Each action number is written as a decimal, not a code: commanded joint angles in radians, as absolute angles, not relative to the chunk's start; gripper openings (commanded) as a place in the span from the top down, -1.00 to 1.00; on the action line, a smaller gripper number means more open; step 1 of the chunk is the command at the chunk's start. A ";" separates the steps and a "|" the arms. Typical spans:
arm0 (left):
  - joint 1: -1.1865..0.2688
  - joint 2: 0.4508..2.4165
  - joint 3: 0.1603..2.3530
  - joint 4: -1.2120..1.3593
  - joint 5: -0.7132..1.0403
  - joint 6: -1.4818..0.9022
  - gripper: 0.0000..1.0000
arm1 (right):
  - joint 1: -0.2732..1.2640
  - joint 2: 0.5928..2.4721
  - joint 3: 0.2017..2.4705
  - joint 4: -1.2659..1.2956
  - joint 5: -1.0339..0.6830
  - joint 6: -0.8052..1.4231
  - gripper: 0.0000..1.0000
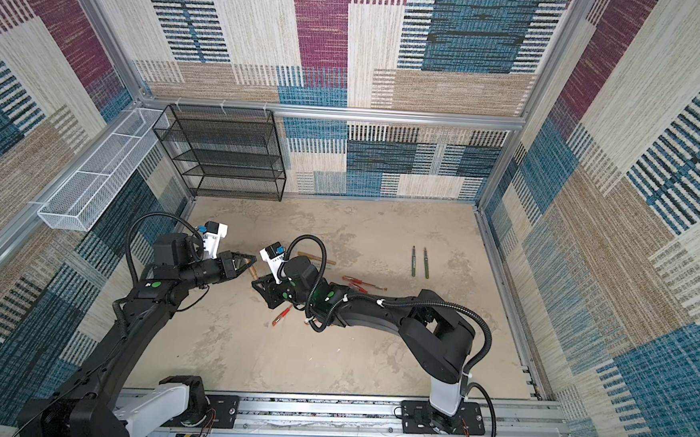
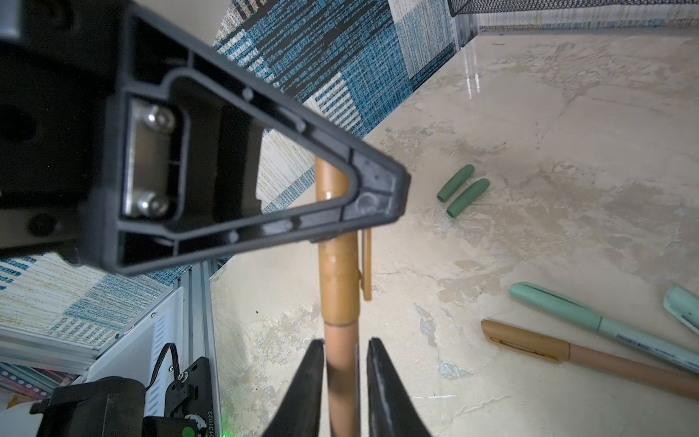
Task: Open the pen caps
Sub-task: 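Pull the right gripper away from the left gripper to uncap the tan pen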
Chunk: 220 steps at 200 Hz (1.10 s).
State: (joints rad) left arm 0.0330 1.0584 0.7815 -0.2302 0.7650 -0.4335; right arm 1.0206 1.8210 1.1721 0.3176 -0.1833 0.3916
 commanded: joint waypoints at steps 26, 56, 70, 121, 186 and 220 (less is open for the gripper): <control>0.035 1.053 0.791 -0.237 0.761 -0.398 1.00 | 1.022 1.838 1.186 0.315 -0.199 0.401 0.84; 0.037 1.047 0.782 -0.229 0.759 -0.392 1.00 | 1.023 1.850 1.163 0.326 -0.227 0.413 1.00; 0.041 1.051 0.798 -0.247 0.755 -0.390 1.00 | 1.026 1.848 1.154 0.311 -0.227 0.412 1.00; 0.057 1.047 0.813 -0.266 0.745 -0.379 1.00 | 1.035 1.826 1.055 0.324 -0.229 0.431 1.00; 0.081 1.050 0.820 -0.267 0.724 -0.385 1.00 | 1.040 1.748 0.858 0.402 -0.200 0.486 1.00; 0.092 1.064 0.842 -0.288 0.707 -0.383 1.00 | 1.040 1.708 0.830 0.383 -0.166 0.482 1.00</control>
State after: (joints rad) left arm 0.0814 1.0534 0.8162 -0.3134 0.7403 -0.3912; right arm 1.0374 1.7485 0.8501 0.3779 -0.1963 0.4664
